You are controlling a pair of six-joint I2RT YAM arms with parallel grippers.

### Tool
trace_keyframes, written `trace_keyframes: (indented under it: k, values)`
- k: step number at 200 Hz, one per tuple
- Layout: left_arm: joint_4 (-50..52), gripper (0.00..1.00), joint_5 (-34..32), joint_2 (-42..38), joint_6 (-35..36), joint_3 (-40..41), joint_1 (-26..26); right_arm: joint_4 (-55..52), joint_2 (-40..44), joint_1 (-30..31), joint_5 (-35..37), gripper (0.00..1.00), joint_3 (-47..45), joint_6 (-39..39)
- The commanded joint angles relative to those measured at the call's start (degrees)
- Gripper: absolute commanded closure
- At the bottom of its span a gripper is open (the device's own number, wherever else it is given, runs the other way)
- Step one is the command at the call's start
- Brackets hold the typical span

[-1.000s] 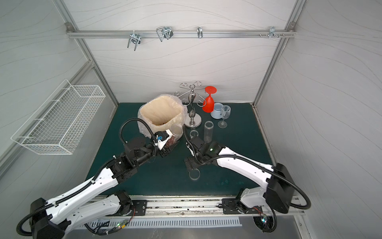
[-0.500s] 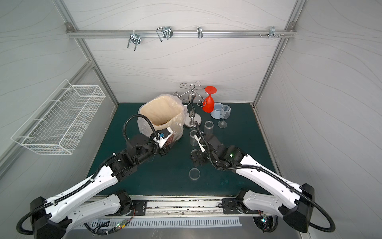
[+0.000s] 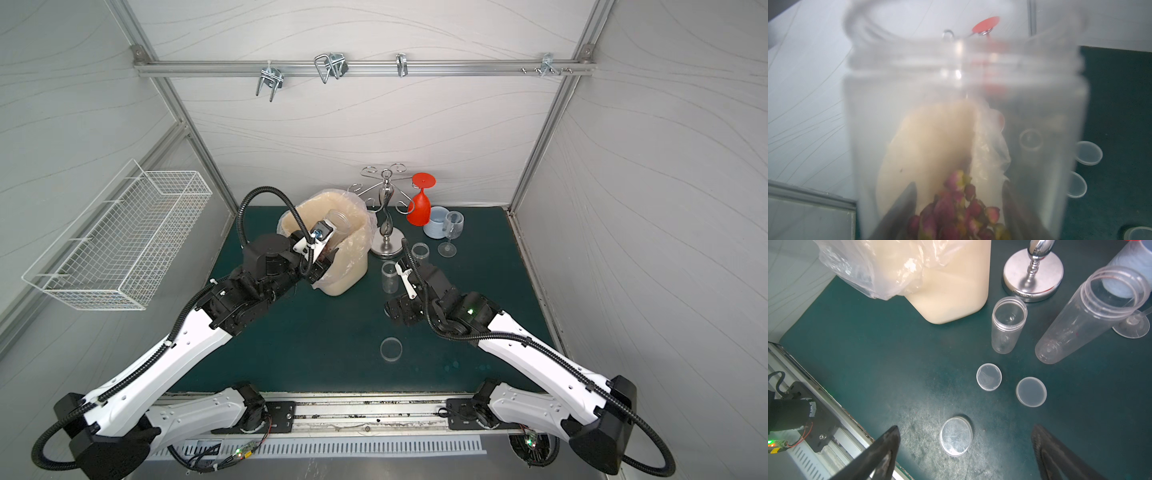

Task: Empty the moldy dried flower tea in the jars
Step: Pour the moldy dried flower tea into the trash bin.

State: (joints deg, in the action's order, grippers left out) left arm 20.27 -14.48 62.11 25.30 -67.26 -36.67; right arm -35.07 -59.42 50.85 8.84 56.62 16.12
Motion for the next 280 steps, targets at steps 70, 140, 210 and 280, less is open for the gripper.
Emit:
trace_keyframes:
  k: [70, 140, 210, 280]
  values:
    - [14.92, 1.0, -5.99, 7.42, 8.7, -18.59, 7.9, 4.98, 0.94, -3.12, -1.1, 0.01, 3.22, -7.43]
    - [23.01, 1.0, -15.18, 17.1, 26.48, -29.86, 11.94, 3.56, 5.3, -7.96, -4.6, 0.01, 3.72, -9.84]
    - [20.57, 1.0, -21.91, 21.24, 47.85, -31.97, 12.16, 4.12, 4.44, -12.6, -11.73, 0.01, 4.04, -8.04]
    - [19.36, 1.0, -21.84, 22.08, 67.17, -30.25, 12.14, 4.96, 4.93, -14.06, -15.11, 0.01, 0.85, -8.64]
